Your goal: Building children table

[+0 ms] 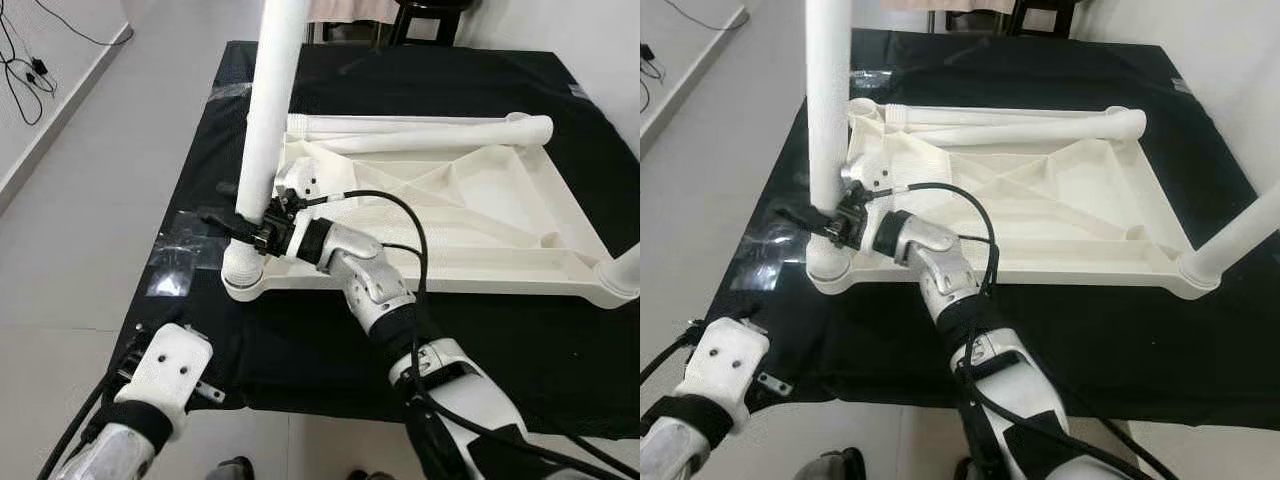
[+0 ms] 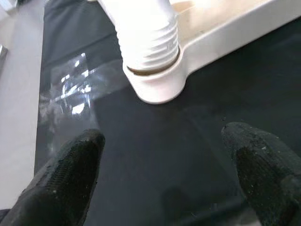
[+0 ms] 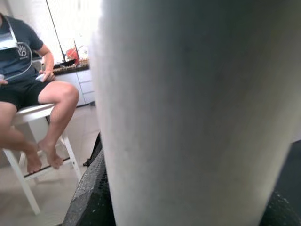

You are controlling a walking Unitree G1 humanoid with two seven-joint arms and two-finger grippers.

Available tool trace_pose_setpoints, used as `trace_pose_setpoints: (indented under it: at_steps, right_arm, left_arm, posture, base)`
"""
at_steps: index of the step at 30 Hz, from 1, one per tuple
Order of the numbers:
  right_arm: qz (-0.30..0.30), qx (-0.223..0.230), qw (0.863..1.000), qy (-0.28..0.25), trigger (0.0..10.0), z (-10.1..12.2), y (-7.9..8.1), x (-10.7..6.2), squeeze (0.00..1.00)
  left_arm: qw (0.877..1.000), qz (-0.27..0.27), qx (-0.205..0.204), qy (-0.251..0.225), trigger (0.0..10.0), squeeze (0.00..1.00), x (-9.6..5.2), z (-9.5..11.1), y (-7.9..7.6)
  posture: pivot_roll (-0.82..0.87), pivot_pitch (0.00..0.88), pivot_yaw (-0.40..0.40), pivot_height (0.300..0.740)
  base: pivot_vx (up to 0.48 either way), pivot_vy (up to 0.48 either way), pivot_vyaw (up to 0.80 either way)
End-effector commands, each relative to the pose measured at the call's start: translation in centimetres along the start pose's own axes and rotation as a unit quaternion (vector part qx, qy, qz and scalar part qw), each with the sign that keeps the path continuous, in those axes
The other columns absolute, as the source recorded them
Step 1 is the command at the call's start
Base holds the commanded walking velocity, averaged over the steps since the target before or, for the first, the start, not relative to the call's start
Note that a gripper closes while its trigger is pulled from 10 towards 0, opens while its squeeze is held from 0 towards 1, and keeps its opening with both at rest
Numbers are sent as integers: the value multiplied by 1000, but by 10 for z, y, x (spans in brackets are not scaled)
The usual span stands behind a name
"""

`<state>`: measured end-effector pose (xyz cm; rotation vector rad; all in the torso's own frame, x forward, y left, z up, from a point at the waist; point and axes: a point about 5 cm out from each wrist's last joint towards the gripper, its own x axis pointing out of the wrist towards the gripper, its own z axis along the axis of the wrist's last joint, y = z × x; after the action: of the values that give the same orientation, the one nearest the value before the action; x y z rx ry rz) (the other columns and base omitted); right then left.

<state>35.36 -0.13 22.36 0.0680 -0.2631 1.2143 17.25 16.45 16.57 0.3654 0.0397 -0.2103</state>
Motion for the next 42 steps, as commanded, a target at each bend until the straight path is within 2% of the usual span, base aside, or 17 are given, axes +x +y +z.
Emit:
trace_pose_setpoints:
  at_steps: [1,3,5,7,8,9,13,15,19,21,25,27,32,35,37,39,42]
  right_arm:
    - [11,-15,1000,12,10000,-1,0,-1,0]
    - [73,-52,995,38,10000,2,2,-1,0]
    - [151,-87,982,67,10000,3,8,-2,0]
    - [229,-94,964,95,10000,0,15,-5,0]
    - [279,-86,950,113,10000,-2,20,-8,0]
    - [298,-79,944,118,10000,-2,21,-9,0]
    - [313,-72,939,122,10000,-2,21,-9,0]
    - [344,-41,929,127,10000,2,21,-6,0]
    - [356,-24,926,126,10000,4,20,-5,0]
    - [372,7,921,115,10000,10,19,1,0]
    - [379,16,919,110,10000,12,19,3,0]
    - [396,23,912,104,10000,14,25,10,0]
    - [400,26,911,96,10000,13,28,14,0]
    - [382,13,920,86,10000,7,29,12,0]
    - [382,13,920,86,10000,7,29,12,0]
    - [353,-9,931,89,10000,-1,27,7,0]
    - [301,-13,948,101,10000,-8,24,2,0]
  left_arm:
    - [1000,-4,-7,-1,10000,0,-2,0,-1]
    - [1000,-7,-12,-1,10000,0,-7,0,-4]
    - [1000,-7,-16,1,10000,0,-10,0,-6]
    - [1000,-7,-18,1,10000,0,-11,1,-8]
    - [1000,-8,-20,0,10000,0,-12,2,-9]
    - [1000,-9,-21,0,10000,0,-12,2,-10]
    - [1000,-10,-22,0,10000,0,-13,2,-11]
    - [1000,-12,-25,0,10000,0,-16,4,-13]
    - [1000,-13,-27,0,10000,0,-18,5,-13]
    - [999,-15,-30,-1,10000,0,-23,7,-15]
    - [999,-15,-32,-1,10000,0,-25,8,-15]
    - [999,-16,-32,-1,10000,0,-31,11,-17]
    - [999,-16,-31,1,10000,0,-34,12,-17]
    - [999,-17,-31,4,10000,0,-36,12,-18]
    - [999,-17,-31,4,10000,0,-36,12,-18]
    - [999,-17,-30,6,10000,0,-38,13,-18]
    - [999,-20,-31,6,10000,0,-37,12,-18]
  posture:
    - [138,264,-81,740]
    - [144,281,-94,740]
    - [145,287,-98,740]
    - [148,291,-102,740]
    - [148,296,-107,740]
    - [149,300,-111,740]
    - [150,301,-112,740]
    - [157,312,-122,740]
    - [159,317,-127,740]
    - [173,334,-134,740]
    - [174,335,-134,740]
    - [184,359,-136,740]
    - [187,369,-132,740]
    - [184,376,-126,740]
    - [184,376,-126,740]
    - [178,380,-122,740]
    - [158,377,-121,740]
  base:
    - [0,0,0]
    - [0,0,0]
    - [0,0,0]
    - [0,0,0]
    - [0,0,0]
    - [0,0,0]
    - [0,0,0]
    - [0,0,0]
    - [0,0,0]
    - [0,0,0]
    - [0,0,0]
    - [0,0,0]
    - [0,0,0]
    - [0,0,0]
    - [0,0,0]
    - [0,0,0]
    - [0,0,0]
